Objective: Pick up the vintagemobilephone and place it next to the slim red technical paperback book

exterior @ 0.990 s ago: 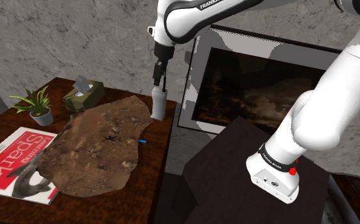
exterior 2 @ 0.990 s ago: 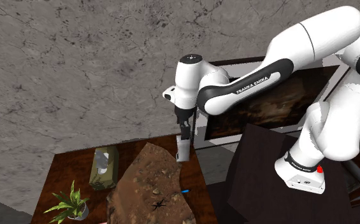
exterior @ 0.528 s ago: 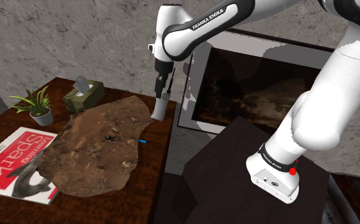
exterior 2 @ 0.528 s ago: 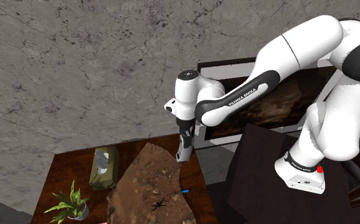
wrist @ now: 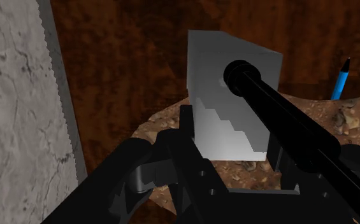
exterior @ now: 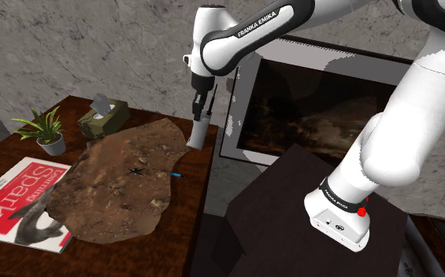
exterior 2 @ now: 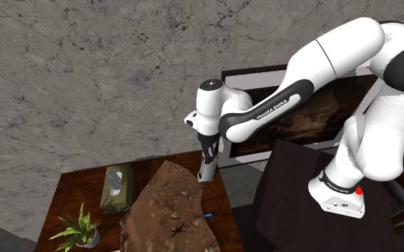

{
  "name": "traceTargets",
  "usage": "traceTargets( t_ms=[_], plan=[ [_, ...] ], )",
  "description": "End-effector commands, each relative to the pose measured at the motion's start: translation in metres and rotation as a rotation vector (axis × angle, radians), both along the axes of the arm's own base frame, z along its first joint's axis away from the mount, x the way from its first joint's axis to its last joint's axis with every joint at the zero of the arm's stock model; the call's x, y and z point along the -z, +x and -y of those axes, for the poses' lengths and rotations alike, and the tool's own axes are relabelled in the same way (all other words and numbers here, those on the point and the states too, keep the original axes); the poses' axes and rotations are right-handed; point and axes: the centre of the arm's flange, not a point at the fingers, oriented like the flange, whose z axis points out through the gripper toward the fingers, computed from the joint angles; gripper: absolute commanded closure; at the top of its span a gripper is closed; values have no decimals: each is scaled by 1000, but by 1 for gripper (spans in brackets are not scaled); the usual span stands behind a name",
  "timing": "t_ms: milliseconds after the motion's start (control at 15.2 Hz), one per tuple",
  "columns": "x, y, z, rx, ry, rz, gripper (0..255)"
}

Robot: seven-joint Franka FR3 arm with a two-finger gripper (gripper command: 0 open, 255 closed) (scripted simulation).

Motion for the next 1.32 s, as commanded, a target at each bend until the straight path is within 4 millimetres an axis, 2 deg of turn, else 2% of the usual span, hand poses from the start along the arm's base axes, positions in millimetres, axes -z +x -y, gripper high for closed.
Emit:
traceTargets(
  t_ms=[0, 462, 1254],
  plan=[
    [0, 0, 0, 0, 0, -1, 255],
    [0, 0, 0, 0, 0, -1, 255],
    [-63, 0, 0, 0, 0, -1, 255]
  ],
)
